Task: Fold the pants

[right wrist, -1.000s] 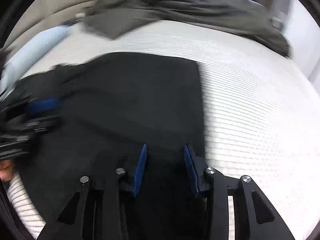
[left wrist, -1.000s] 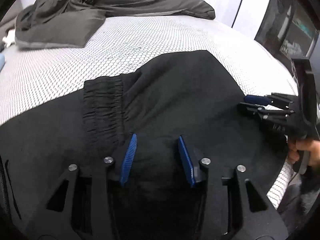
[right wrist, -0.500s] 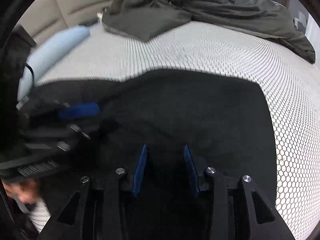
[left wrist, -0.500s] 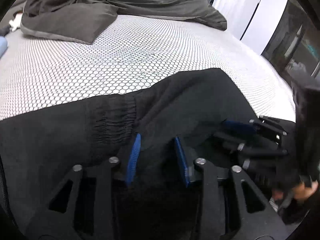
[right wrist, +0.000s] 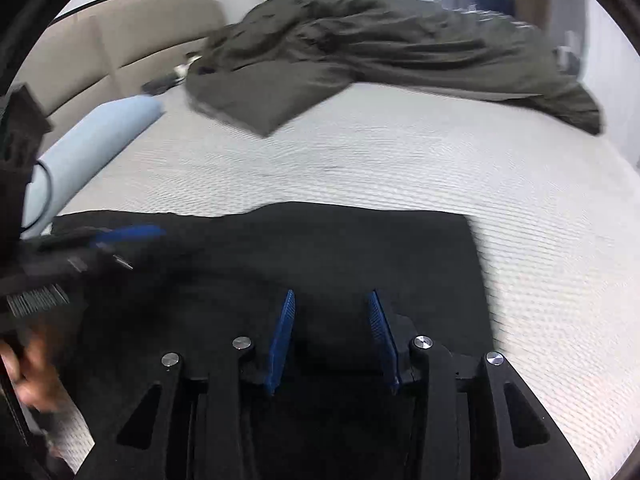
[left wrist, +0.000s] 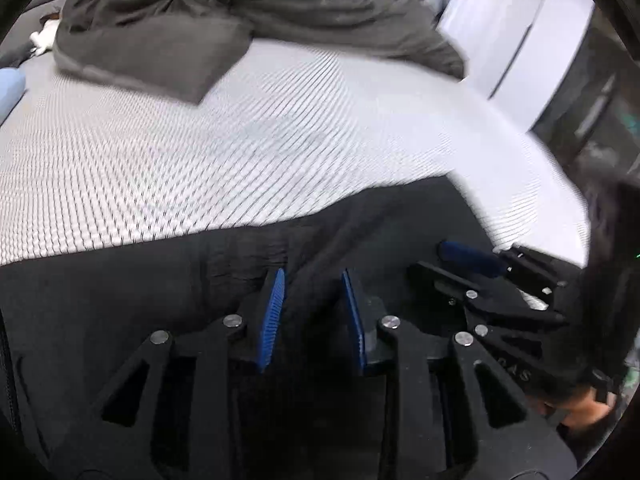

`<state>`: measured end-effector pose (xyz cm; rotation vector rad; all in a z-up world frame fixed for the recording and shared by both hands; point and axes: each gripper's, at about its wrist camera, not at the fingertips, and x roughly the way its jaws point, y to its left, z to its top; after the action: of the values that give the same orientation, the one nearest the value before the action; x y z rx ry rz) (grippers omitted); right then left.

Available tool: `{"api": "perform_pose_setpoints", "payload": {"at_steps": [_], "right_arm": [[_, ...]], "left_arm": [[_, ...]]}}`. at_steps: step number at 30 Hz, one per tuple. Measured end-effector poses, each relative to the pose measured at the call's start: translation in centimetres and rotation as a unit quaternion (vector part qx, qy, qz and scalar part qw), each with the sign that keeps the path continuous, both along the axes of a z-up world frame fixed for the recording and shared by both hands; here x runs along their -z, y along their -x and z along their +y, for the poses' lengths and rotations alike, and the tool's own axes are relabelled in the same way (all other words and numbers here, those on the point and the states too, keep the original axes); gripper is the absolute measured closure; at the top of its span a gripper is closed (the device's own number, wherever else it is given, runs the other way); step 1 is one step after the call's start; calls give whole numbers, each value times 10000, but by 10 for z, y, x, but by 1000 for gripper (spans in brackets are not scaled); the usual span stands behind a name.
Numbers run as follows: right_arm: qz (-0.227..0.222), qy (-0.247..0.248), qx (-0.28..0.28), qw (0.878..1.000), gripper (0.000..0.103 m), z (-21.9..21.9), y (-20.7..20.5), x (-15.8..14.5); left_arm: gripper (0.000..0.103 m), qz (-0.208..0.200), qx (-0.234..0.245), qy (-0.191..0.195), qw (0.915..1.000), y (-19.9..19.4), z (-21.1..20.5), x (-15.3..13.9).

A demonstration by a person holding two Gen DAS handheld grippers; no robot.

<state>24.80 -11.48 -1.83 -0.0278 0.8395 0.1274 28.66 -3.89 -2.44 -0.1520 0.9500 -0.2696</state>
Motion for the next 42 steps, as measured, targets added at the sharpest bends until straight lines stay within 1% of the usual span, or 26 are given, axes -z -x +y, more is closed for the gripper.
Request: {"api": "perform_pose_setpoints", "payload": {"at_steps": [1,4,6,7,8,9,10,12,14,17,18,20,22,24,26,27,28,29,31,32,35,36,38,40,41,42], "right_arm": [[133,-21,-67,9999,63,7,-8,9],[430,159,-100,9989,64,2,-21,26],[406,344,211,9984,65,-20,-16,26],[410,450,482,9970,64,-34,-12,24],[420,410,915,9941,64,-57,-9,23],[422,227,1084,9930,64,-70,-7,21],[381,-47,1153,9926,65,-80,-3,17],[228,-60,1211,9924,64,-80,2,6],[20,-142,1085,9940,64,-70,1,-6],[-130,-226,570,9980,64,-39,-3,-15],[-112,-158,414,9990,64,-26,-7,-13],[76,-118,161,9998,64,-8,-17,-2],[312,158,88,9993,64,6,-28,11],[431,431,301,9977,63,-2,-28,12],[374,1015,1052,9886,62,-30,-24,7],[369,1097,1337,9842,62,-44,-23,6],[371,935,1602,9819,62,-64,-19,3],[326,615,1658,9837,62,-79,-10,-3],[192,302,1616,9862,62,-86,9,-15],[85,170,1529,9881,62,-86,22,-23],[-81,-358,675,9970,61,-58,57,-43],[-32,-476,271,9985,61,-44,66,-42],[113,-598,-218,9979,61,-28,78,-33],[421,-561,-457,9965,61,-4,65,-13],[525,-239,-467,9972,61,-1,66,-2],[492,50,-437,9978,61,-2,68,3]], "left_arm": [[78,19,-25,49,10000,-2,3,6],[82,56,54,517,9986,-1,25,10],[84,86,80,553,9984,2,35,11],[84,120,4,522,9986,4,39,12],[84,148,-70,421,9990,6,40,14],[84,160,-93,341,9992,8,42,13],[84,145,-150,225,9995,9,44,9],[84,36,-246,139,9996,10,47,-1],[83,-141,-351,221,9990,9,49,-11],[83,-217,-312,335,9987,6,39,-13],[83,-161,-230,280,9992,2,31,-7],[82,-48,-205,-75,9997,-2,20,4],[78,-46,-229,-27,9997,-3,22,11],[76,0,-280,160,9995,0,27,13],[69,16,-282,144,9995,3,29,13],[66,20,-319,58,9995,4,30,12],[64,46,-361,11,9993,5,31,10],[66,50,-410,-44,9991,7,32,8],[67,-91,-536,-292,9981,22,32,-9],[67,-194,-451,-237,9985,32,31,-18],[65,-549,-56,-121,9984,64,15,-36],[63,-552,184,-110,9982,71,4,-35],[61,-239,720,66,9971,78,-11,-18],[63,-3,758,-52,9971,80,-10,-1],[68,-43,782,-20,9969,83,-5,2],[68,-75,802,18,9968,85,0,2]]}}
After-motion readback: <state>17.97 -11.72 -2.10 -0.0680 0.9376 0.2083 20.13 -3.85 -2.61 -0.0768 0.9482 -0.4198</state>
